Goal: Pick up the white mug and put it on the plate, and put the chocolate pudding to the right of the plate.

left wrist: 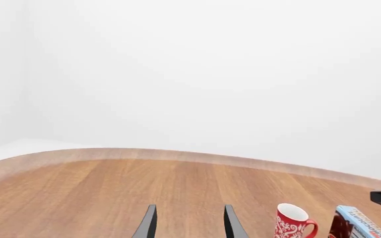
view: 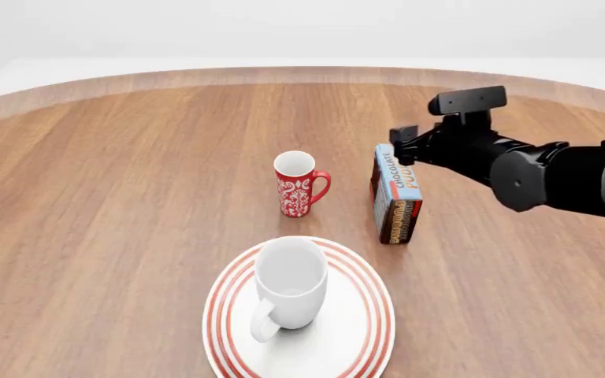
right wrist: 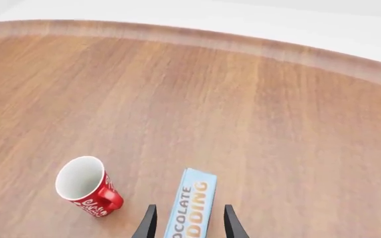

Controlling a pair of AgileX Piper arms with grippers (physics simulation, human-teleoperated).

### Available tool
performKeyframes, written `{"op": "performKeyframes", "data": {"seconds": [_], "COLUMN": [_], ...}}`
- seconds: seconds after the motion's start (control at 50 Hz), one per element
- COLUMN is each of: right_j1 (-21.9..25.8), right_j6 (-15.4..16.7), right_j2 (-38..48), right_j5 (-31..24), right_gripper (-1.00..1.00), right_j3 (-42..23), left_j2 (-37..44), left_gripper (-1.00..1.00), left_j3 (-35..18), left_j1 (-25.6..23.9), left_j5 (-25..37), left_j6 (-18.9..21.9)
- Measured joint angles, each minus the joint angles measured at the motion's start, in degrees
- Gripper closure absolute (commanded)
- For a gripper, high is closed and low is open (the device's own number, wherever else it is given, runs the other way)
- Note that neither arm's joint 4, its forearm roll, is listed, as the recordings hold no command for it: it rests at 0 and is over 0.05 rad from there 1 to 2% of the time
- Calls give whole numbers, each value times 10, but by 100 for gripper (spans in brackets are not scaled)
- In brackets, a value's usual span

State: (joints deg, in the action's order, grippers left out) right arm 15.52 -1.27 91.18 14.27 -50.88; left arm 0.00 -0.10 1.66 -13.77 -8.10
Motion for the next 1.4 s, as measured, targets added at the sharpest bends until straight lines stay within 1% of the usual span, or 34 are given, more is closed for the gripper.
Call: {"op": "performKeyframes", "data": {"seconds": [1.4], "right_j1": [2], "right_j6": [13], "right_j2": [78], "right_j5": [4], "right_gripper": [-100], "right_j3": [-30], "left_j2": [0], "left_gripper": [-100], "left_j3": [0], "left_j1": [0], "left_j5": [-1], "left_j6": [-2]}}
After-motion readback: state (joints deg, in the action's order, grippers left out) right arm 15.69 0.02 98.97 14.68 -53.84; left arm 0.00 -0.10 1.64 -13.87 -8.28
